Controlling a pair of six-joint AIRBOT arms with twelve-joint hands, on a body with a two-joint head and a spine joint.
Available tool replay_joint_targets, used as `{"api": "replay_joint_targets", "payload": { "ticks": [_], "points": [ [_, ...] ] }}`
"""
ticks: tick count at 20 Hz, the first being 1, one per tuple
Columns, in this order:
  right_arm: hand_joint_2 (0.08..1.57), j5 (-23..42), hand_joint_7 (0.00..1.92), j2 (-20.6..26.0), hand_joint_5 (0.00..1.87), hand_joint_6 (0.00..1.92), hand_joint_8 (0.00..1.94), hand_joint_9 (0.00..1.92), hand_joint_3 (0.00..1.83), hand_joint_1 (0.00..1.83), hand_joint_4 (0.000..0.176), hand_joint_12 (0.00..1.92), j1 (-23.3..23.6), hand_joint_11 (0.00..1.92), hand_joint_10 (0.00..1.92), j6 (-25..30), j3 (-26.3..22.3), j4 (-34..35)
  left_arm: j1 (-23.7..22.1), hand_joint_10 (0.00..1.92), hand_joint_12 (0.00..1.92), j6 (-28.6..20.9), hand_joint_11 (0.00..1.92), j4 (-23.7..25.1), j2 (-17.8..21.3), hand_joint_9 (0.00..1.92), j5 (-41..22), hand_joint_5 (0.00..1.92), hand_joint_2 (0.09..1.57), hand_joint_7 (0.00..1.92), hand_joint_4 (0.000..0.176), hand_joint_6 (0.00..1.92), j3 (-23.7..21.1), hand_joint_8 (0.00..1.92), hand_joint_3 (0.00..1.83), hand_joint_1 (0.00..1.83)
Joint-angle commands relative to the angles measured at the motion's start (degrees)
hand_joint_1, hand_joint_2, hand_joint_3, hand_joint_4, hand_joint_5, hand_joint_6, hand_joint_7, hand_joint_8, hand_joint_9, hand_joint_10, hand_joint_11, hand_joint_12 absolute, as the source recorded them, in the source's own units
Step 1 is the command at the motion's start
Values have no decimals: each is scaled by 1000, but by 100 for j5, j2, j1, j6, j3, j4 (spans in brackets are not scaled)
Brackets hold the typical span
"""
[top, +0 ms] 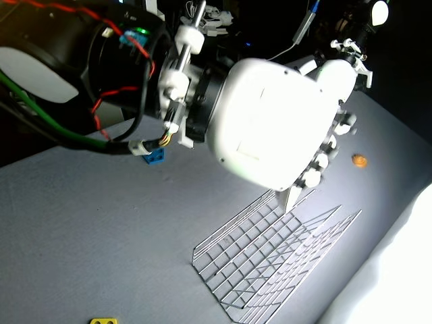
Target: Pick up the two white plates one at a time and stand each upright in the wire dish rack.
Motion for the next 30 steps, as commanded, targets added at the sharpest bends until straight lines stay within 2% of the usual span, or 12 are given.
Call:
{"api": "replay_joint_targets", "payload": {
  "ticks": [1,11,14,18,23,25,30],
  "points": [
    [1104,935,1036,47,947,1064,897,898,1,1375,0,1062,75,803,1084,161,4,105,-45,0,0,-10,0,-312,8,0,-193,0,1000,0,0,0,38,0,0,0],
    [1108,1042,1011,228,921,1100,904,925,0,1374,0,1090,-99,795,1088,379,193,105,-33,0,0,-103,0,-312,-28,0,-182,0,998,0,0,0,133,0,0,0],
    [1099,1050,1044,245,949,1060,858,926,0,1377,0,1075,-230,817,1068,584,292,106,-24,0,0,-103,0,-312,-21,0,-183,0,1007,0,0,0,137,0,3,0],
    [1101,1055,1036,240,930,1096,865,937,0,1376,0,1051,-317,818,1051,800,388,125,15,0,0,-103,0,-312,-31,0,-184,0,1001,0,0,0,174,0,0,0],
    [1092,849,1062,237,962,1041,841,934,0,1379,0,1037,-399,820,1039,979,521,310,18,0,0,-103,0,-312,-30,0,-184,0,1002,0,0,0,176,0,0,0],
    [1107,723,1027,232,937,1081,905,900,1,1374,0,1061,-422,789,1085,998,595,431,18,0,0,-103,0,-310,-30,0,-185,0,1004,0,0,0,175,0,1,0],
    [1103,603,1027,198,941,1078,896,919,1,1376,0,1038,-501,805,1065,1216,794,479,20,0,0,-102,0,-308,-39,0,-187,0,1001,0,0,0,216,0,0,0]
  ]
}}
